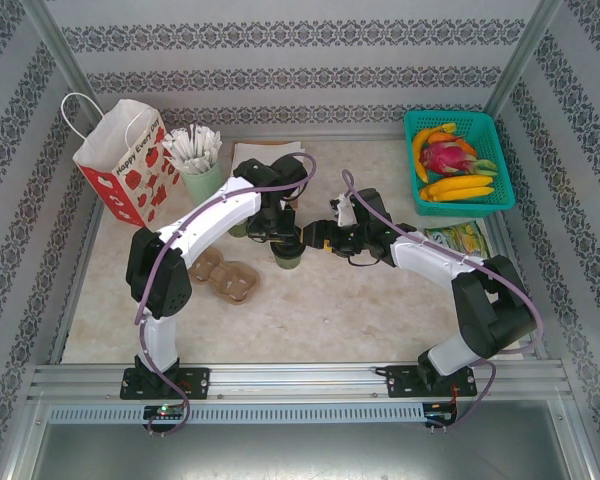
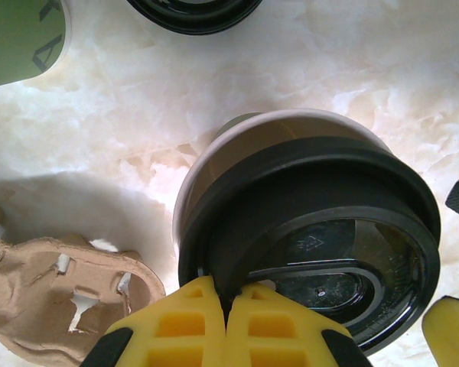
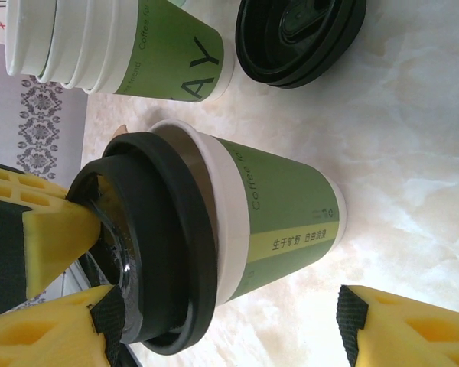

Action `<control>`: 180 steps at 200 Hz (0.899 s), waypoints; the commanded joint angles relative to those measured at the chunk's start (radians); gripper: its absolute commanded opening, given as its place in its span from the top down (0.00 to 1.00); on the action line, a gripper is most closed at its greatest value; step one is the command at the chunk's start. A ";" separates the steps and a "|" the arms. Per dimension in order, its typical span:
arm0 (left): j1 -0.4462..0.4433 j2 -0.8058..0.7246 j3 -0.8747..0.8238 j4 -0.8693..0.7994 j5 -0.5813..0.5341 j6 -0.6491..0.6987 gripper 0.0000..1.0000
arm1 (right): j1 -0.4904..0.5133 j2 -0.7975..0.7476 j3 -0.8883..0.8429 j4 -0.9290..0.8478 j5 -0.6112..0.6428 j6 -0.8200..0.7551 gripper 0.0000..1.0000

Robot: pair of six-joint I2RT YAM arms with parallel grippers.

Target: Pack the takeout coffee

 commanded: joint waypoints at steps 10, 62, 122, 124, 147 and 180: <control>0.016 0.009 0.036 -0.049 -0.018 0.018 1.00 | 0.008 0.006 0.023 -0.011 0.023 0.014 0.25; 0.046 0.001 0.038 -0.050 0.072 0.042 1.00 | 0.009 -0.001 0.033 -0.016 0.011 0.030 0.23; 0.078 0.023 0.054 -0.064 0.094 0.069 1.00 | 0.009 0.004 0.055 -0.034 0.009 0.058 0.21; 0.080 0.024 0.055 -0.064 0.096 0.070 1.00 | 0.008 0.006 0.056 -0.035 0.009 0.058 0.21; 0.089 0.032 0.055 -0.067 0.101 0.078 1.00 | 0.009 0.016 0.063 -0.054 0.013 0.058 0.21; 0.091 0.053 0.044 -0.043 0.122 0.078 1.00 | 0.010 0.033 0.067 -0.073 0.023 0.061 0.21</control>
